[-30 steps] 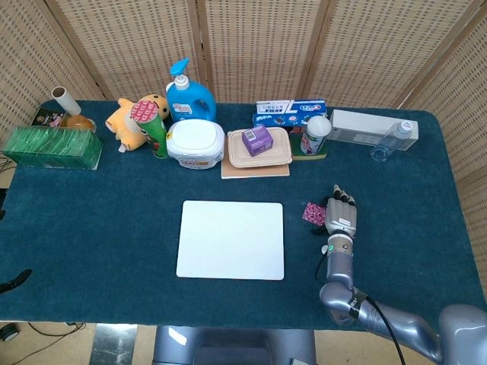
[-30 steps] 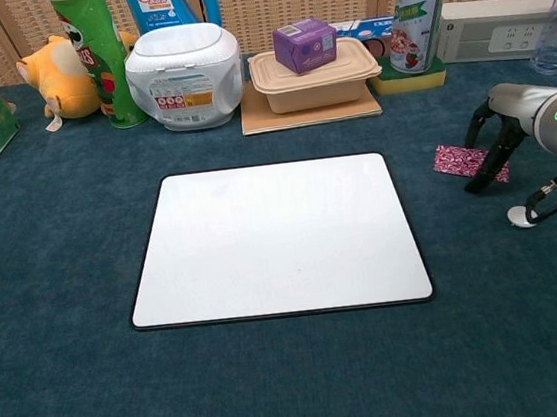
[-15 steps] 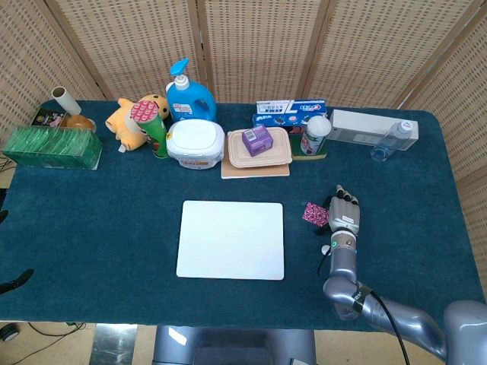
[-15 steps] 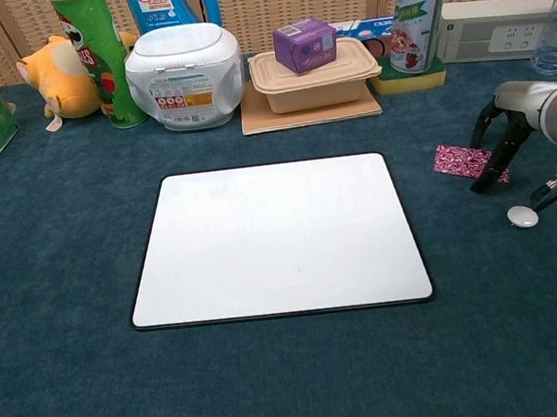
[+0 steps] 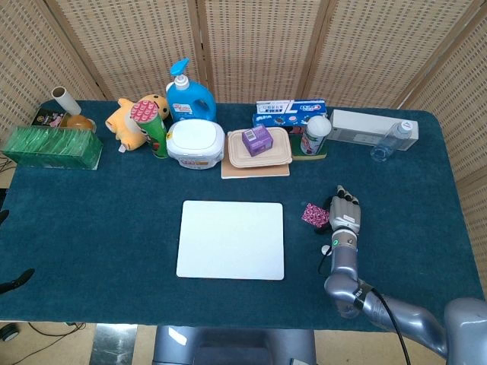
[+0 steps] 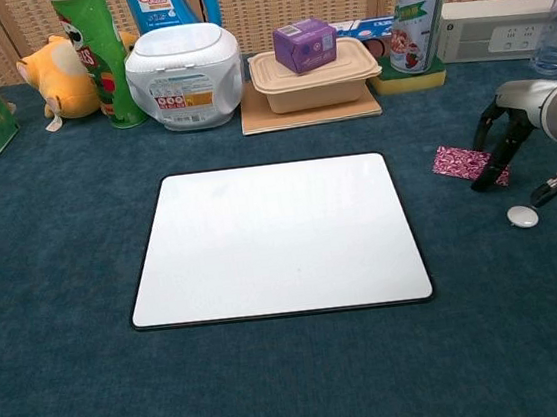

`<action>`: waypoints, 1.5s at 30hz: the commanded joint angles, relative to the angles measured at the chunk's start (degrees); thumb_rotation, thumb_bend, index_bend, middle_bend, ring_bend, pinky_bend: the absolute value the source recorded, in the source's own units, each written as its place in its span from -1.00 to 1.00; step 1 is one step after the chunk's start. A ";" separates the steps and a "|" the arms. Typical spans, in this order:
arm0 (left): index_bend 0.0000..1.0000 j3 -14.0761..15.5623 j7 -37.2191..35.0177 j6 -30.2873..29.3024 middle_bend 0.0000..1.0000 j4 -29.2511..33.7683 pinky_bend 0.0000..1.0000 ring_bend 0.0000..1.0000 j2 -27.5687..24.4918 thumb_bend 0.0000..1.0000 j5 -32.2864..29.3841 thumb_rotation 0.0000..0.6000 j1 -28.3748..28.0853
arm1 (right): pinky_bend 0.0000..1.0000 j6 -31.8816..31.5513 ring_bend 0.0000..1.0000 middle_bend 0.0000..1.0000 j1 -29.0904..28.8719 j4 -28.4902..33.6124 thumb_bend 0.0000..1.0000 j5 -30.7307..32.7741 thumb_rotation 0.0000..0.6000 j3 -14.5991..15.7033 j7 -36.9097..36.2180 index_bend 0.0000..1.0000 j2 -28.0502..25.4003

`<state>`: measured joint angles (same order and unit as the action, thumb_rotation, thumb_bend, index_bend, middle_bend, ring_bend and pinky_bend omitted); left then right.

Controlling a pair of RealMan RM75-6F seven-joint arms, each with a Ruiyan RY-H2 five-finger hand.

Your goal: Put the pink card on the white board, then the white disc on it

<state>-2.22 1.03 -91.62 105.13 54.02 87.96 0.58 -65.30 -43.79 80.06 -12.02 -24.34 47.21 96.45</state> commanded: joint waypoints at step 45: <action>-1.00 0.24 0.66 0.57 -1.00 0.58 -1.00 -1.00 0.07 -0.86 0.10 1.00 -0.28 | -1.00 -5.42 -1.00 -0.94 -8.08 11.89 -0.57 2.12 1.00 0.29 3.45 -0.09 1.78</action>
<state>-1.98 1.69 -91.05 105.71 54.09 88.06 0.31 -70.30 -51.25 91.65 -10.36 -23.79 50.10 97.61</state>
